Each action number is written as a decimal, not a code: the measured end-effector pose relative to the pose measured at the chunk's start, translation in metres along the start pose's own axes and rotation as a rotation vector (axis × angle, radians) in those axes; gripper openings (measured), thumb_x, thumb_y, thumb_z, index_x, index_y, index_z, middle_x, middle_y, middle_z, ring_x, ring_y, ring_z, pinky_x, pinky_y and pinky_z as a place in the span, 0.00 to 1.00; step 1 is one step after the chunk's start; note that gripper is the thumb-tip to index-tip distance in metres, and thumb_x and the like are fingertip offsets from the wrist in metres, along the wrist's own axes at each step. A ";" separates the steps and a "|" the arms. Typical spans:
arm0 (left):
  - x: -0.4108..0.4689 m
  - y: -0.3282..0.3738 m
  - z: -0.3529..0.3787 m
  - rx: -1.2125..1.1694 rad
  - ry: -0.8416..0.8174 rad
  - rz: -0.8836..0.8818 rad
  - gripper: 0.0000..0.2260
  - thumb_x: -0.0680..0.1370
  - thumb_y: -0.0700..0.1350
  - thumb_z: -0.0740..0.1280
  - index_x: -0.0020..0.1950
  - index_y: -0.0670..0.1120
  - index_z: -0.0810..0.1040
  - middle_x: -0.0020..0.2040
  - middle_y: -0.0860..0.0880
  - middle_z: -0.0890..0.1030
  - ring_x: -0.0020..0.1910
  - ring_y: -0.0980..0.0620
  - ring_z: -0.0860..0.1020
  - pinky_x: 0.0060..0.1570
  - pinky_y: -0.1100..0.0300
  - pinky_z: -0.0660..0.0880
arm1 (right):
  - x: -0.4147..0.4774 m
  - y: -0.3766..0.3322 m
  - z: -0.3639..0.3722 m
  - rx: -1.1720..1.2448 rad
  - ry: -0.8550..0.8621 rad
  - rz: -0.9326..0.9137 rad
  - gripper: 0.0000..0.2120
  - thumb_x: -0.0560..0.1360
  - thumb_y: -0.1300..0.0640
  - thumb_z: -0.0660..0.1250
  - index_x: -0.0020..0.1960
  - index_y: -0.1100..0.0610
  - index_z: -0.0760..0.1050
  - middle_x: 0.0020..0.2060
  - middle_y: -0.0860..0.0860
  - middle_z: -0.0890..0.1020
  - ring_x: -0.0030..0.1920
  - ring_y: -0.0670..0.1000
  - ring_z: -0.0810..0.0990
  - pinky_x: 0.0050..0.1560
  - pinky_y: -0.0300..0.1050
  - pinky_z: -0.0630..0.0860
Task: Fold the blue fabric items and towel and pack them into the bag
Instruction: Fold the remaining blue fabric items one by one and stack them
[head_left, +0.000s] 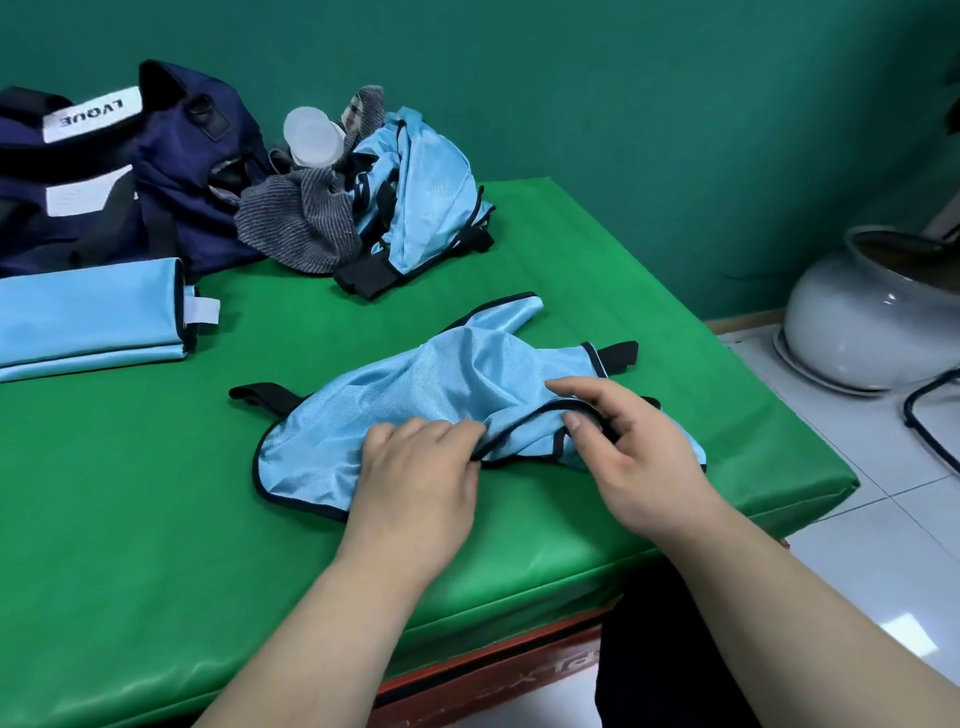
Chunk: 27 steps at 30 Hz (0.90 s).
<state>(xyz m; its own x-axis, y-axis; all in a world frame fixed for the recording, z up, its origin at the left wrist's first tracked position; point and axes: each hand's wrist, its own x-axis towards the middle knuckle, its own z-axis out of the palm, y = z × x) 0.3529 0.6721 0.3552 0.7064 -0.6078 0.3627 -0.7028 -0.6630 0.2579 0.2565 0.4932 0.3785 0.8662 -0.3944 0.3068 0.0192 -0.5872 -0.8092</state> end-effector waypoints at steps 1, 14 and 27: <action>0.001 -0.005 -0.001 -0.004 -0.007 0.000 0.09 0.72 0.44 0.73 0.47 0.54 0.76 0.38 0.56 0.79 0.43 0.48 0.77 0.45 0.52 0.64 | 0.001 0.002 0.001 0.000 0.007 0.019 0.20 0.80 0.62 0.65 0.55 0.34 0.74 0.40 0.36 0.80 0.36 0.41 0.76 0.40 0.29 0.70; 0.005 -0.022 -0.029 -0.158 -0.209 -0.010 0.11 0.82 0.49 0.63 0.62 0.60 0.66 0.48 0.59 0.74 0.52 0.53 0.66 0.51 0.59 0.56 | 0.005 0.003 0.009 -0.026 0.057 0.139 0.25 0.78 0.66 0.61 0.53 0.32 0.74 0.33 0.45 0.74 0.26 0.45 0.64 0.28 0.36 0.65; -0.020 -0.047 -0.056 -0.120 -0.266 0.076 0.25 0.73 0.59 0.65 0.69 0.62 0.69 0.56 0.65 0.71 0.61 0.60 0.68 0.61 0.60 0.56 | -0.004 0.003 0.006 -0.446 -0.280 -0.086 0.23 0.72 0.57 0.57 0.64 0.45 0.77 0.52 0.38 0.80 0.57 0.37 0.75 0.77 0.57 0.55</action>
<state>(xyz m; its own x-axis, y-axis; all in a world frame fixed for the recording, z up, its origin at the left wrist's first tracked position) 0.3669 0.7394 0.3859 0.6375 -0.7573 0.1420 -0.7482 -0.5645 0.3485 0.2560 0.4973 0.3718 0.9721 -0.1635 0.1683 -0.0650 -0.8767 -0.4766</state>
